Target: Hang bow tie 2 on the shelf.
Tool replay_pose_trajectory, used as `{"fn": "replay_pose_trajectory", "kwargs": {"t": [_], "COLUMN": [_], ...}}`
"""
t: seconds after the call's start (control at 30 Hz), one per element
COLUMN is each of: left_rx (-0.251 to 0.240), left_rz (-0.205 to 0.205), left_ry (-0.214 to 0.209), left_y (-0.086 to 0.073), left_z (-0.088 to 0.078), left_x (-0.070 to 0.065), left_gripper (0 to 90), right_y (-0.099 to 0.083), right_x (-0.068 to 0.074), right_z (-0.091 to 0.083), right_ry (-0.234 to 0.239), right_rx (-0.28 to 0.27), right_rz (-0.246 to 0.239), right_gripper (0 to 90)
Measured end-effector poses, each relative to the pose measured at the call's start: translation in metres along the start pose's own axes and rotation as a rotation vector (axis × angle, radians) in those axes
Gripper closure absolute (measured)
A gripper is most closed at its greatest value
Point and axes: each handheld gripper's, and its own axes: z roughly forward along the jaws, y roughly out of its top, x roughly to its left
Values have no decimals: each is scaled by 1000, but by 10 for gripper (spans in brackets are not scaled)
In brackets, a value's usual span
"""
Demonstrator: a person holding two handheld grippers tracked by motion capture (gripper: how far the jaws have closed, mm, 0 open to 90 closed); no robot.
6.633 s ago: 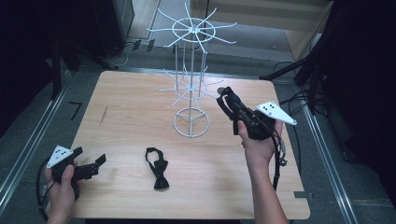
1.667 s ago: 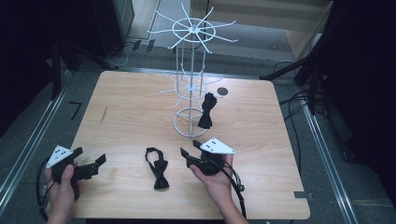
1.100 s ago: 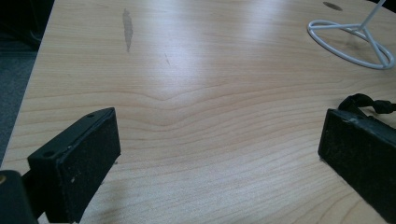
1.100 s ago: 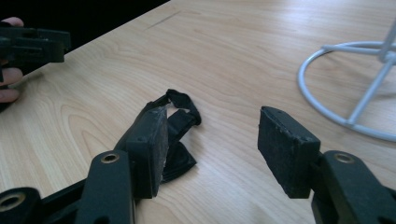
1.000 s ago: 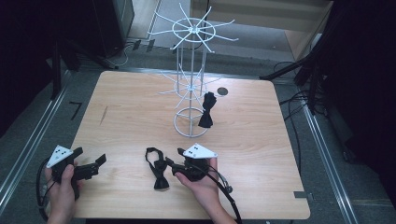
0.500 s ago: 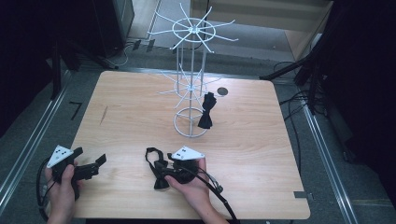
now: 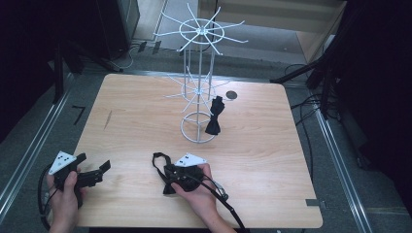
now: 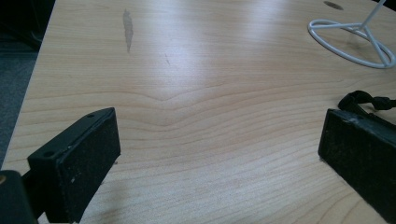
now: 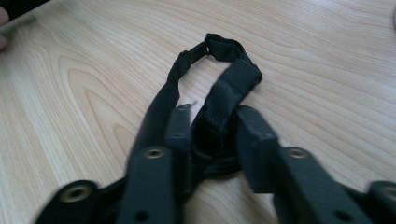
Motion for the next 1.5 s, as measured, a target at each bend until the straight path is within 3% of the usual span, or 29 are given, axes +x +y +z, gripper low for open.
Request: {"fn": "replay_pose_trajectory", "kwargs": {"t": [0.27, 0.5, 1.5], "left_rx": [0, 0, 2], "left_rz": [-3, -2, -5], "left_ry": [-3, -6, -6], "left_y": [0, 0, 0], "left_z": [0, 0, 0], "left_x": [0, 0, 1], "left_gripper": [0, 0, 0], "right_y": [-2, 2, 20], "right_x": [-2, -5, -36], "right_z": [-7, -18, -72], "right_ry": [-25, -56, -157], "right_rx": [-13, -51, -198], "right_rz": [-49, -73, -58], "right_gripper": [834, 847, 850]}}
